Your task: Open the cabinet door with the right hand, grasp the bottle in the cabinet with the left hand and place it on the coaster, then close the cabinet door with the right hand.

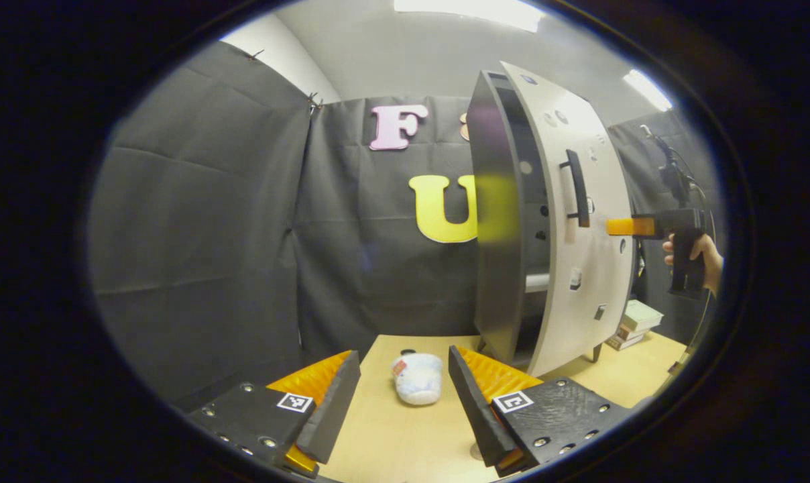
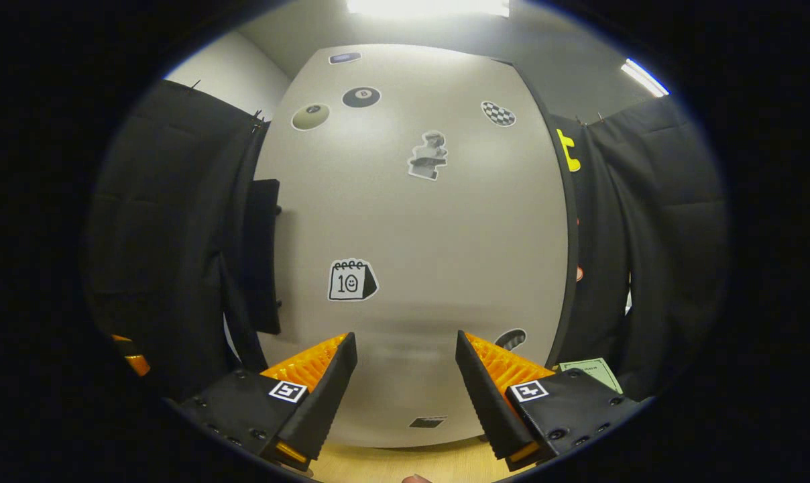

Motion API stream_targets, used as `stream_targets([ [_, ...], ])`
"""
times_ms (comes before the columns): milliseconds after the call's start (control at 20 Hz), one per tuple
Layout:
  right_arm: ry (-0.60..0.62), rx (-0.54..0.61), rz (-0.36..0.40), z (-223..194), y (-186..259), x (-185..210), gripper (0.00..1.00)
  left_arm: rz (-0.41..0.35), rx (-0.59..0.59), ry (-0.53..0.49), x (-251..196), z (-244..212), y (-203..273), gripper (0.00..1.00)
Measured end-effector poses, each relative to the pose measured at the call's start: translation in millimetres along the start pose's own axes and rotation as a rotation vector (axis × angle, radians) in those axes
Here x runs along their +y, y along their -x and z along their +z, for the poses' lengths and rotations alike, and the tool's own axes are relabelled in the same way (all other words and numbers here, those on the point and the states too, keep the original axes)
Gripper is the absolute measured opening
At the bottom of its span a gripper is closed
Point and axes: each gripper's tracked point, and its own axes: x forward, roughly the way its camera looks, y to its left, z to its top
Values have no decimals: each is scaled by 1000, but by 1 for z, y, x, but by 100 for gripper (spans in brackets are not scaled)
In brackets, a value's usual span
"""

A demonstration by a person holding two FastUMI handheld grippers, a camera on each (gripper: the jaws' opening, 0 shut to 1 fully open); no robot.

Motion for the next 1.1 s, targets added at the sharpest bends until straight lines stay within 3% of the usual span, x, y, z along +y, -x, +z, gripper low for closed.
stream_targets([
  [550,10,-22,-33,-1,119,-106,94,-153,-101,16,-178,62,-13,82],
  [650,10,-25,-42,-5,138,-126,90,-170,-110,22,-211,69,-5,82],
  [850,14,-28,-35,-18,166,-155,94,-175,-124,12,-260,82,12,82],
  [1100,1,-39,14,-27,187,-173,94,-116,-137,-25,-292,91,37,80],
])
